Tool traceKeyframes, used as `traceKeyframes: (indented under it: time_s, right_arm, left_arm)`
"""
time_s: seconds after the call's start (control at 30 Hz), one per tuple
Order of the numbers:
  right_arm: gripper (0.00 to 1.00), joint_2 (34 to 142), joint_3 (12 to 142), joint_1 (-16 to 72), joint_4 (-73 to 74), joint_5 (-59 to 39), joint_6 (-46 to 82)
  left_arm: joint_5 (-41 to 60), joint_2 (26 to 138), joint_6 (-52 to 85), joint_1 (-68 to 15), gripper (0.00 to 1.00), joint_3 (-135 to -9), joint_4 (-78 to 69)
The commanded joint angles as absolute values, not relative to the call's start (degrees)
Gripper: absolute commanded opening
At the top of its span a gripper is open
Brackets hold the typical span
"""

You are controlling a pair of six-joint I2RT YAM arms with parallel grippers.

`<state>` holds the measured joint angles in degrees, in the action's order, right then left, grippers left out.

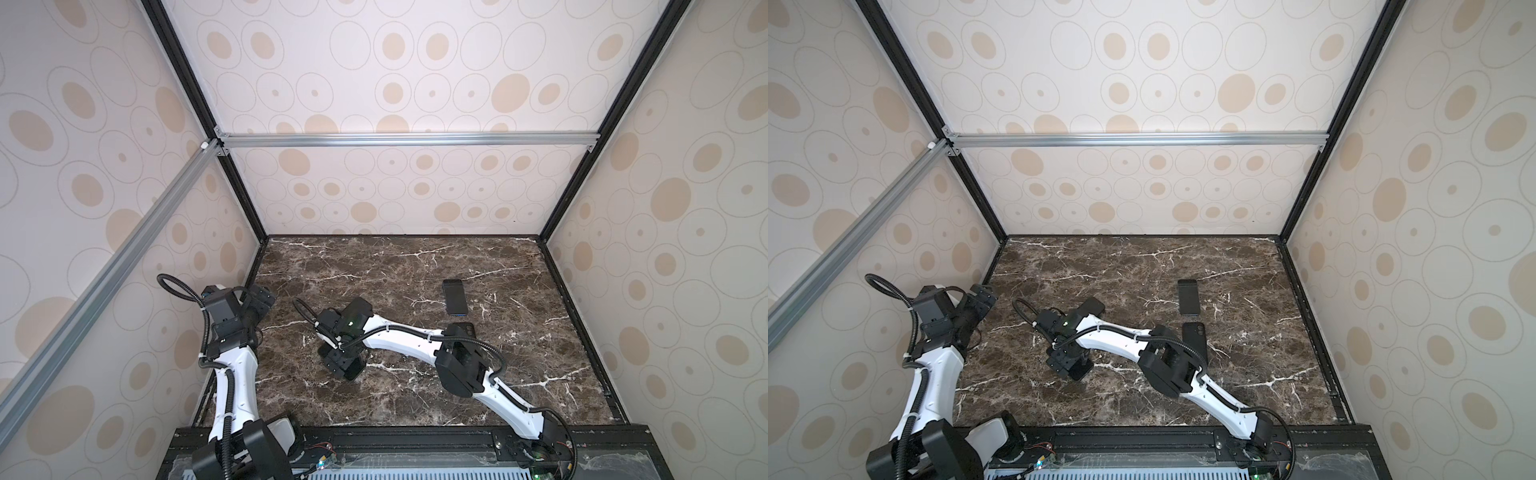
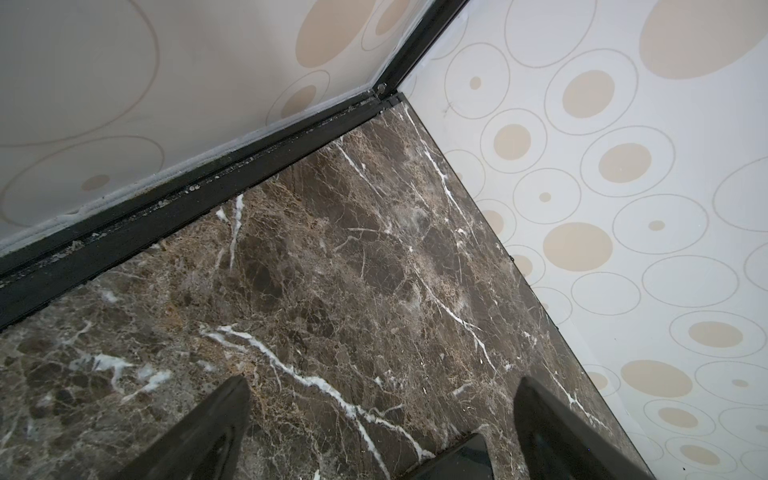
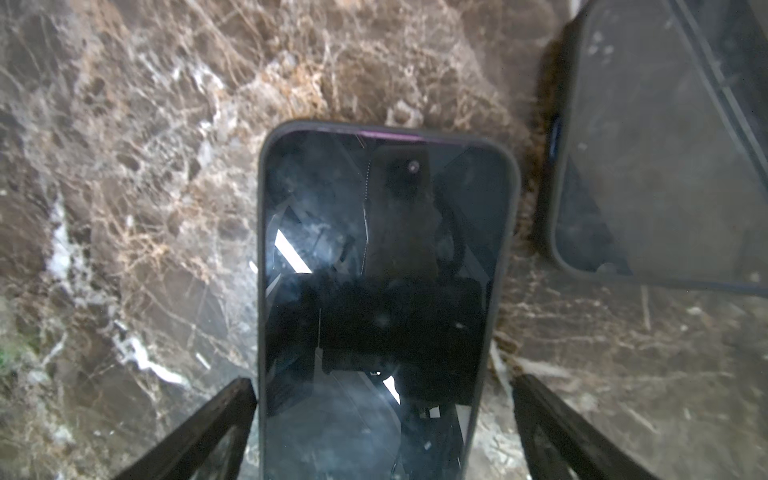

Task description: Take the phone out of the phone case

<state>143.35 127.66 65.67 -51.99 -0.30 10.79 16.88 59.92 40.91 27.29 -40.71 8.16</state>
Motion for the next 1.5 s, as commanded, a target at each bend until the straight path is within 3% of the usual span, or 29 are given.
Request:
traceKeyframes:
  time_s: [0.0, 0.67, 1.0, 1.27, 1.47]
  right_arm:
    - [0.99, 145.6, 129.5, 66.7, -55.0, 0.0, 10.0]
    - [0.81, 148.0, 130.6, 67.9, -59.6, 5.0, 10.8]
    - [0.75, 135.8, 116.8, 68.3, -54.6, 4.1, 12.9]
    - [0.75, 120.7, 95.0, 66.1, -44.8, 5.9, 20.6]
    - [0.75, 109.1, 75.3, 58.0, -29.2, -1.2, 29.3]
  left_arm:
    - [17.7, 59.5, 41.3, 27.6, 0.99, -40.2, 6.7]
    - [15.4, 58.6, 40.6, 27.7, 0.99, -38.1, 6.3]
    - [14.6, 58.6, 38.3, 26.7, 0.99, -38.5, 7.1]
    - [6.9, 62.0, 39.1, 10.3, 0.99, -40.0, 4.9]
    - [6.0, 67.4, 41.7, -3.0, 0.99, -41.4, 0.7]
